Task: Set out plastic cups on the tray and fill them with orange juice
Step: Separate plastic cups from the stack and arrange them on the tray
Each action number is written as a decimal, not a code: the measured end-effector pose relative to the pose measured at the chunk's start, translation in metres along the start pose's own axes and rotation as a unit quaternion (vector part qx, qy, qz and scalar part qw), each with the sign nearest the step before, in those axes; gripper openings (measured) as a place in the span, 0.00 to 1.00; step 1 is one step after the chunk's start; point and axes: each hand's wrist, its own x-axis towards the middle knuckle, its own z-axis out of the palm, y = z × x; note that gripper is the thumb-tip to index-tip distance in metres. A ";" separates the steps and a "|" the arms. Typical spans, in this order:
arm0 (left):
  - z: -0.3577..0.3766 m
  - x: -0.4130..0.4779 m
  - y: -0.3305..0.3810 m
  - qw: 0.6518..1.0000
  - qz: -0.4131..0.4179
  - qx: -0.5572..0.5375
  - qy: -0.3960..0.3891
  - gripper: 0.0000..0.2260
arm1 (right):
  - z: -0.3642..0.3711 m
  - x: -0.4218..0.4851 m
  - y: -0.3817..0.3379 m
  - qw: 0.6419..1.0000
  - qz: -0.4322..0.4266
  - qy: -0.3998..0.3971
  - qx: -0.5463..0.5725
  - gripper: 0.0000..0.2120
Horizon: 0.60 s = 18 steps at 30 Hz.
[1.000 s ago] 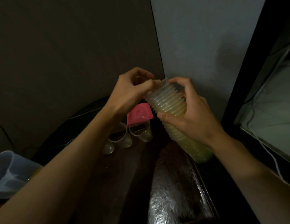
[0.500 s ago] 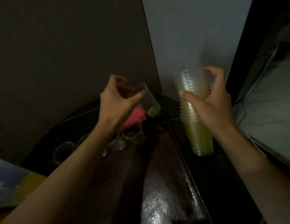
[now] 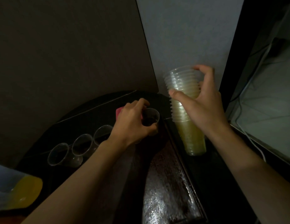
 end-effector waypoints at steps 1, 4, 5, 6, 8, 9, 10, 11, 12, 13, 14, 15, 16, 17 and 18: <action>0.000 0.000 0.000 1.000 0.002 -0.002 0.002 0.29 | 0.000 0.000 0.000 1.000 0.001 0.001 -0.004 0.32; 0.001 -0.001 0.001 1.000 0.008 -0.006 0.002 0.29 | 0.000 0.001 0.000 1.000 0.003 0.001 -0.005 0.32; 0.001 -0.002 0.001 1.000 0.008 -0.007 0.000 0.28 | 0.000 0.001 -0.001 1.000 0.003 -0.002 -0.004 0.32; 0.001 -0.002 0.001 1.000 0.007 -0.007 -0.001 0.28 | 0.001 0.001 -0.001 1.000 0.003 -0.006 -0.002 0.32; 0.001 -0.003 0.002 1.000 0.004 -0.004 -0.004 0.27 | 0.001 0.000 -0.001 1.000 0.003 -0.013 -0.004 0.32; 0.001 -0.003 0.002 1.000 0.003 -0.002 -0.007 0.27 | 0.001 0.000 -0.001 1.000 0.004 -0.015 -0.005 0.32; 0.000 -0.002 0.001 1.000 0.003 0.001 -0.009 0.28 | 0.001 -0.001 0.000 1.000 0.005 -0.015 -0.004 0.32; 0.000 -0.001 0.000 1.000 0.003 0.004 -0.012 0.28 | 0.001 -0.001 -0.001 1.000 0.005 -0.014 -0.005 0.31; -0.001 -0.001 -0.001 1.000 0.003 0.006 -0.017 0.28 | 0.001 0.000 0.000 1.000 0.004 -0.011 -0.007 0.31; -0.001 -0.001 -0.002 1.000 0.003 0.009 -0.023 0.29 | 0.001 0.000 0.000 1.000 0.002 -0.008 -0.009 0.32; -0.002 0.000 -0.004 1.000 0.003 0.010 -0.027 0.29 | 0.002 0.001 0.000 1.000 0.001 -0.006 -0.009 0.32; -0.002 0.000 -0.004 1.000 0.004 0.012 -0.028 0.30 | 0.002 0.001 -0.001 1.000 0.000 -0.006 -0.009 0.31; -0.001 -0.001 -0.005 1.000 0.006 0.013 -0.025 0.30 | 0.002 0.000 0.000 1.000 0.000 -0.008 -0.009 0.31; -0.001 -0.001 -0.005 1.000 0.007 0.013 -0.021 0.30 | 0.003 0.000 -0.001 1.000 0.000 -0.011 -0.008 0.31; 0.000 -0.001 -0.004 1.000 0.009 0.014 -0.017 0.30 | 0.003 -0.001 -0.001 1.000 0.000 -0.014 -0.007 0.30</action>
